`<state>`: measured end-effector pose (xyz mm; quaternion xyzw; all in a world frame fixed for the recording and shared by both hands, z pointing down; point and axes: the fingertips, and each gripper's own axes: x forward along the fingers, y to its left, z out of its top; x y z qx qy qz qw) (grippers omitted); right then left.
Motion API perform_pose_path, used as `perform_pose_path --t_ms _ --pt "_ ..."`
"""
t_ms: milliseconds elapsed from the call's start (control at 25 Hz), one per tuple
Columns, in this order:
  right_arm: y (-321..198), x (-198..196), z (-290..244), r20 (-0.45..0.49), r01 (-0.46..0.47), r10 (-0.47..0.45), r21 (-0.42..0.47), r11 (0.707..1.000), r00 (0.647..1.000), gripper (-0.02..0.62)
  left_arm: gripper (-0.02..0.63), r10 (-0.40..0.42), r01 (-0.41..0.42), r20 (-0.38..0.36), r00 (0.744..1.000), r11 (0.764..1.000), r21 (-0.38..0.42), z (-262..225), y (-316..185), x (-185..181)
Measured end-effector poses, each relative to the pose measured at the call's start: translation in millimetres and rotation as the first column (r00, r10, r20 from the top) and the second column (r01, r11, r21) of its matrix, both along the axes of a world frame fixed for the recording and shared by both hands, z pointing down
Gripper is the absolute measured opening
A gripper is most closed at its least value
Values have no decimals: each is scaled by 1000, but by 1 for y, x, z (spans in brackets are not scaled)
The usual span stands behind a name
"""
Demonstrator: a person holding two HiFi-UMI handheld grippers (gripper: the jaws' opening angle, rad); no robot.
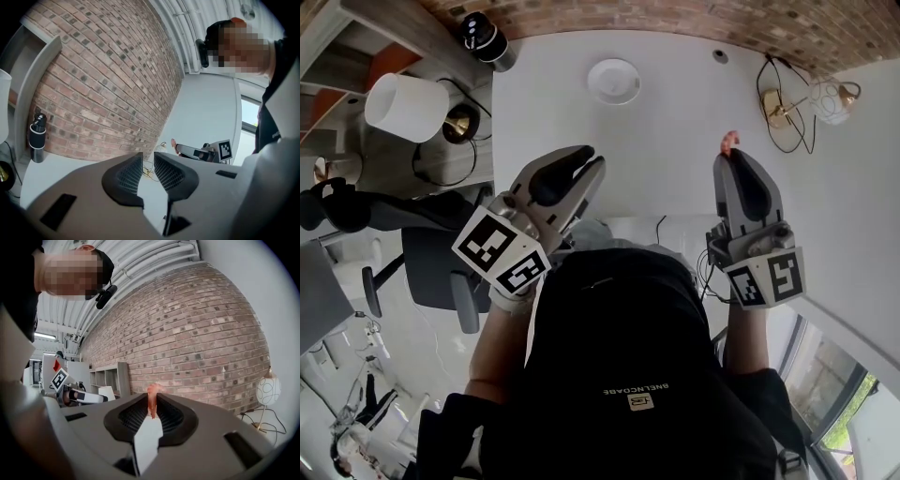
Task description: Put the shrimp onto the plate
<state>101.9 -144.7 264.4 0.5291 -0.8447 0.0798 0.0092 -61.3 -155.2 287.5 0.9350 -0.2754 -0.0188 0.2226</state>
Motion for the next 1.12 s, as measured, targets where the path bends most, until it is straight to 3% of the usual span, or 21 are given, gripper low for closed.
perform_pose_path --t_ms 320,560,800,1120 --pt "-42 -24 11 -25 -21 20 -37 999 999 57 58 -19 19 -15 1000 1000 -25 7 -34 -40" --pt "-61 -35 19 -46 13 -16 -76 997 999 57 58 -55 54 -18 998 997 -57 14 -43 -53" --pt "-88 -43 38 -82 100 -110 -123 987 991 57 58 -144 142 -9 990 986 -82 23 -45 -59" --pt "-135 -67 69 -150 259 -287 -179 949 946 57 58 -312 309 -1 950 943 -124 36 -42 -74"
